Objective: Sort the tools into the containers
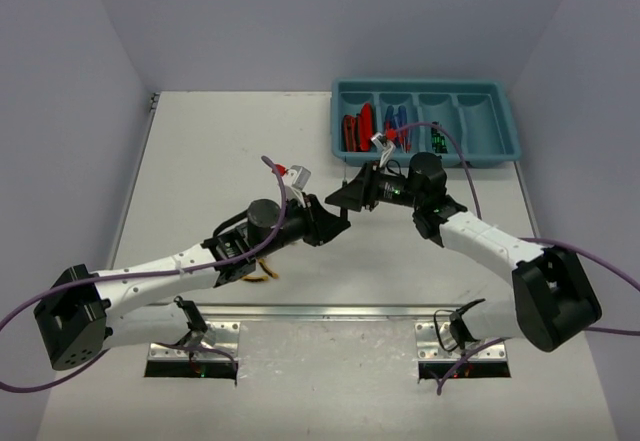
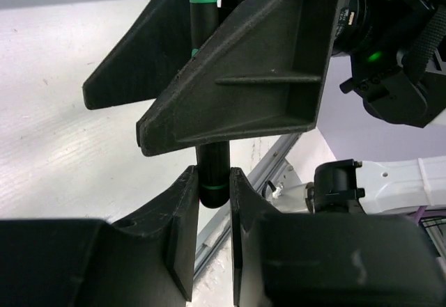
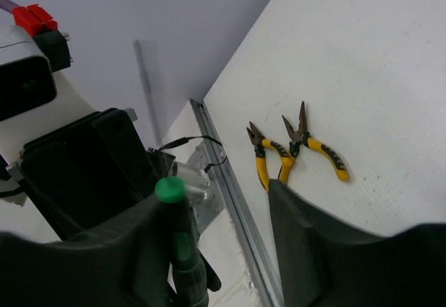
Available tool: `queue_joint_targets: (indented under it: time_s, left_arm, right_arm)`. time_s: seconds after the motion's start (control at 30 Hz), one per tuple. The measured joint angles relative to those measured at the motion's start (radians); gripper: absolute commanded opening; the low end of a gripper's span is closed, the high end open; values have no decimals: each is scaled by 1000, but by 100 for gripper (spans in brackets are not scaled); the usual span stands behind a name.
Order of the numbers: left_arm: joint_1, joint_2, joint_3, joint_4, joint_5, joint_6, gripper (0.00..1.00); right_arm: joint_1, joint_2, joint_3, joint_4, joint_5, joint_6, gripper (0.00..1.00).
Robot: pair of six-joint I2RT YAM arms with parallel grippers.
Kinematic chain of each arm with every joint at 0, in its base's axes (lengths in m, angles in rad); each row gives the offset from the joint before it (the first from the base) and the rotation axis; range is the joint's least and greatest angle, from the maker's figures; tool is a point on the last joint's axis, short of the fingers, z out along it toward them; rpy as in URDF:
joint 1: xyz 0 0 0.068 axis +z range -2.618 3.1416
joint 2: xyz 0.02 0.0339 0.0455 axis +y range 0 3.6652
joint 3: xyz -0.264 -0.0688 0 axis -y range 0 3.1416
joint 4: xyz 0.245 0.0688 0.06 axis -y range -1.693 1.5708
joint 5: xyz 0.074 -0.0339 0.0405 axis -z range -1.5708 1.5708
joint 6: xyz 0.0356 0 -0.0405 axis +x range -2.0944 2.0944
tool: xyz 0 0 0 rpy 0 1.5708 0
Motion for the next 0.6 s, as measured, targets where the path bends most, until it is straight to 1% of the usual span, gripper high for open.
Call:
queue_joint_targets:
  time_s: [0.03, 0.1, 0.13, 0.17, 0.2, 0.23, 0.3, 0.4, 0.5, 0.6]
  left_arm:
    - [1, 1, 0, -5, 0, 2, 2]
    - [4, 6, -1, -11, 2, 8, 38]
    - [5, 9, -1, -12, 3, 11, 67]
    - [4, 8, -1, -13, 0, 12, 87]
    - [4, 7, 1, -20, -7, 15, 96]
    - [4, 7, 9, -39, -23, 17, 100]
    - [4, 7, 39, -105, -77, 15, 100]
    - [4, 13, 126, -250, -205, 7, 100]
    - [5, 32, 254, -457, -360, -24, 100]
    - [13, 42, 354, -680, -502, -70, 100]
  right_arm:
    - [0, -4, -1, 0, -2, 2, 0]
    - [8, -24, 0, -12, 5, -18, 0]
    - [13, -33, 1, -22, 8, -20, 0]
    - [12, -38, 1, -33, 15, -31, 0]
    - [12, -43, 1, -47, 26, -45, 0]
    - [10, -48, 1, -66, 42, -63, 0]
    - [-1, -56, 12, -140, 83, -103, 0]
    - [-50, -36, 104, -319, 169, -179, 0]
    - [-143, 46, 275, -502, 289, -271, 0]
    - [-256, 218, 541, -699, 461, -387, 0]
